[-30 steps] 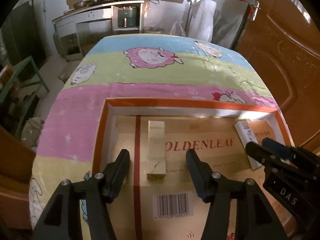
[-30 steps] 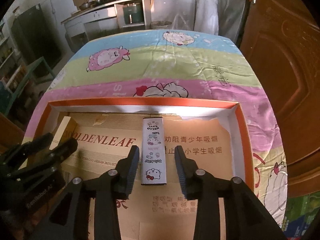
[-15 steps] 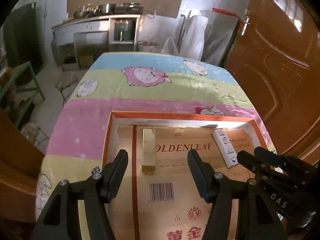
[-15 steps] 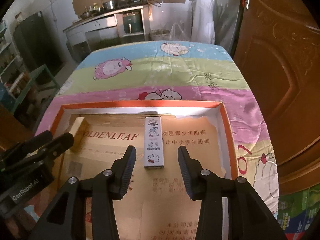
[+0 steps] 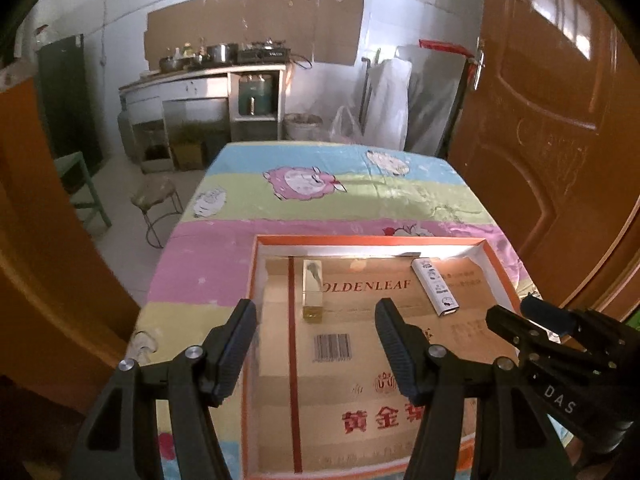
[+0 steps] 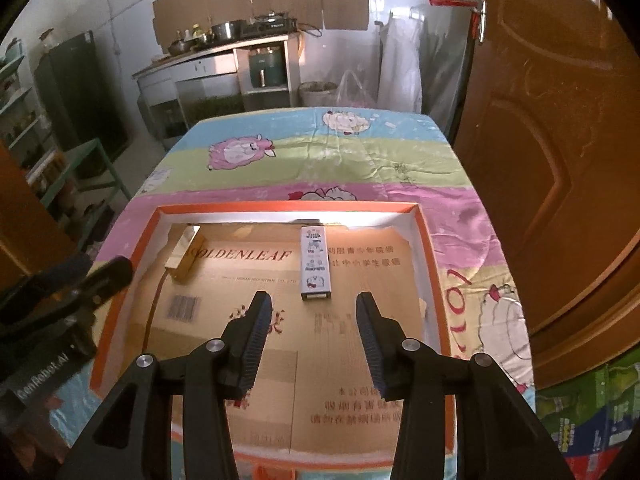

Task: Organize rigid objects
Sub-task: 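Withdraw both open tools from the tray back toward the remaining objects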

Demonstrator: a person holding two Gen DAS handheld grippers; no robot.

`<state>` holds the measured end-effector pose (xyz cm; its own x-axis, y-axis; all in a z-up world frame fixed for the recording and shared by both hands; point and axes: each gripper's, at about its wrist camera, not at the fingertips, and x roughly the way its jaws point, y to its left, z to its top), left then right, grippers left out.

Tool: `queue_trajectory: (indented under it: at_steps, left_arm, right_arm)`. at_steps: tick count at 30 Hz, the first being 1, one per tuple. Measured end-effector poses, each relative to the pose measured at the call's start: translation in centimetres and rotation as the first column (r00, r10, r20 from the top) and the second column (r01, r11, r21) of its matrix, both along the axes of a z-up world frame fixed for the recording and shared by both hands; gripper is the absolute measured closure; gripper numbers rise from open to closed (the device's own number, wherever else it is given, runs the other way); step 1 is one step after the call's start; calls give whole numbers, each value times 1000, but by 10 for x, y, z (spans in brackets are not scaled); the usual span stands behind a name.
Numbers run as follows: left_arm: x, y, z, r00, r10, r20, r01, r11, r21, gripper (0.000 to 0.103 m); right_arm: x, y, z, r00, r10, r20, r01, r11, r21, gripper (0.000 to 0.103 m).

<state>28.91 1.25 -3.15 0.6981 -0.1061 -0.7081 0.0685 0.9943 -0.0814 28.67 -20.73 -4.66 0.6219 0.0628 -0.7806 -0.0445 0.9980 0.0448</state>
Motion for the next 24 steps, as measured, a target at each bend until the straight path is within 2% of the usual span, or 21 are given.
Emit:
queue_trajectory:
  at_steps: [13,24]
  left_arm:
    - [-63,2,32,991,2,132,-10,998,54,42]
    - [-118,-6,45,981,1,196,-20,995,95,42]
  right_arm:
    - [-61,5,23,998,8,70,-7,1000,-22,57]
    - [-118,9,37,991,18,133,-16,1000,-19,57]
